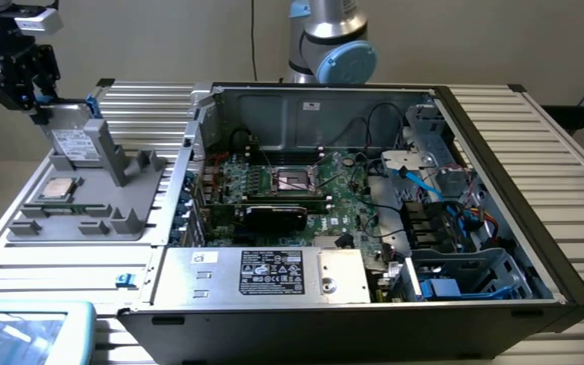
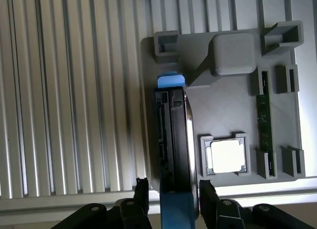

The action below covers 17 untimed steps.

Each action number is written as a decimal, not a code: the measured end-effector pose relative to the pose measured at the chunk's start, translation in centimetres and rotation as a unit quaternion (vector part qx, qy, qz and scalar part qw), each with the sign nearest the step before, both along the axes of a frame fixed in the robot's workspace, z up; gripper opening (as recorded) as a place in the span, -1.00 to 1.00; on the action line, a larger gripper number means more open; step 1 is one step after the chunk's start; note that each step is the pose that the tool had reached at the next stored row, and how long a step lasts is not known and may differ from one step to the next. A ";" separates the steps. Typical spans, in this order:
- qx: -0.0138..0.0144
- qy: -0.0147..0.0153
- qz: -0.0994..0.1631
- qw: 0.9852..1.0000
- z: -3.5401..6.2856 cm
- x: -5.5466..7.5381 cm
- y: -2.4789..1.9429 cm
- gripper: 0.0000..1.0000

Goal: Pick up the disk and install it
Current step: 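Pick up the disk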

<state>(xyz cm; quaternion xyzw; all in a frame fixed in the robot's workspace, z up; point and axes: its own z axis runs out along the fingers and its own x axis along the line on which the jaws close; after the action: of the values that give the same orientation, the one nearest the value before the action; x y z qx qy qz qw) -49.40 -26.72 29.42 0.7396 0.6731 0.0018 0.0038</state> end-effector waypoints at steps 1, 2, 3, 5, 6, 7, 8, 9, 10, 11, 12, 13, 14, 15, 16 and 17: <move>0.000 0.000 0.000 1.000 0.00 0.0 0.00 0.06; 0.000 0.000 0.000 1.000 0.00 0.0 0.00 0.06; 0.000 0.000 0.000 1.000 0.00 0.0 0.00 0.06; 0.000 0.000 0.000 1.000 0.00 0.0 0.00 0.06; 0.000 0.000 0.000 1.000 0.00 0.0 0.00 0.06; 0.000 0.000 0.000 1.000 0.00 0.0 0.00 0.06; 0.000 0.000 0.000 1.000 0.00 0.0 0.00 0.02; 0.000 0.000 0.000 1.000 0.00 0.0 0.00 -0.11; 0.000 0.000 0.000 1.000 0.00 0.0 0.00 -0.11; 0.000 0.000 0.000 1.000 -0.01 0.0 0.00 -0.11; 0.000 0.000 0.000 1.000 -0.01 0.0 0.00 -0.24; 0.000 0.000 0.000 1.000 -0.02 0.0 0.00 -0.24; 0.000 0.000 0.000 1.000 -0.02 0.0 0.00 -0.24; 0.000 0.000 0.000 1.000 -0.02 0.0 0.00 -0.24; 0.000 0.000 0.000 1.000 -0.02 0.0 0.00 -0.24; 0.000 0.000 0.000 1.000 -0.02 0.0 0.00 -0.24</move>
<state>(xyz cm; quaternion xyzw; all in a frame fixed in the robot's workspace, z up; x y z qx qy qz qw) -49.40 -26.72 29.40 0.7396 0.6731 0.0017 0.0038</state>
